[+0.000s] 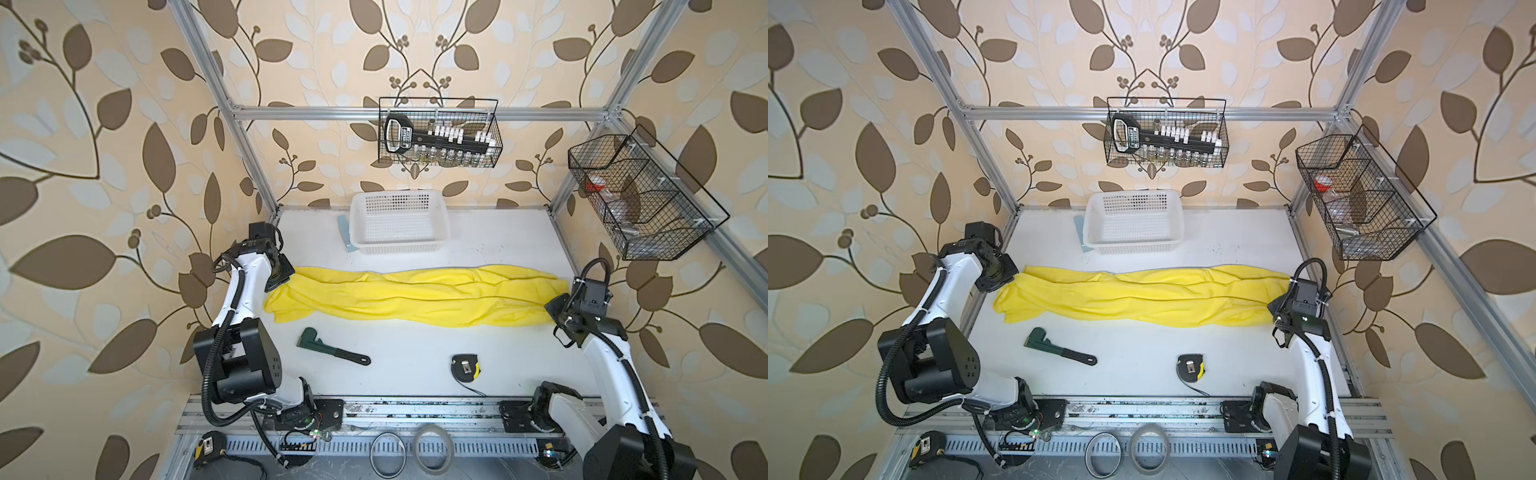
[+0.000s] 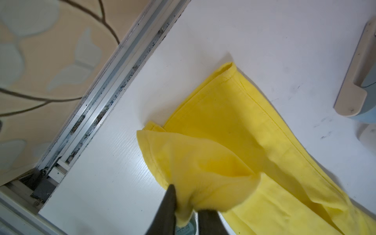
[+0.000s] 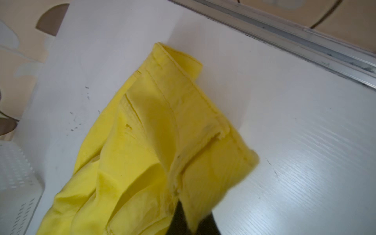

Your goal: Fold and stack the trousers

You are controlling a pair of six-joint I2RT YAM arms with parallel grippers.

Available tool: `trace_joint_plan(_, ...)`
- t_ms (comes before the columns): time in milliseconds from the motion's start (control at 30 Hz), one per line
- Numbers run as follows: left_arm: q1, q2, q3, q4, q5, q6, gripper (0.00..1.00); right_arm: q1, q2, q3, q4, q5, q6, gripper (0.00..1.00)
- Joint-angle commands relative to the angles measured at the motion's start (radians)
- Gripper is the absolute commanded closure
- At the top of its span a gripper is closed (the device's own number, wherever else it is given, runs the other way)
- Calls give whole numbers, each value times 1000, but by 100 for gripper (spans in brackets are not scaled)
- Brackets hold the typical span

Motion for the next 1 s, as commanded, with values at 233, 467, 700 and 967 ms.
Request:
trace_joint_plan(233, -4, -144, -55, 17, 87, 9, 35, 7, -154, -149, -164, 176, 123, 100)
trace_joint_plan(467, -20, -271, -108, 32, 254, -51, 17, -1, -100, -195, -105, 154, 137, 100)
trace_joint_plan(700, -138, -356, -281, 65, 262, -151, 12, -3, -77, -174, -43, 93, 107, 100)
trace_joint_plan(967, -136, -423, -408, 42, 137, -465, 15, 2, -81, -124, -21, 88, 91, 100)
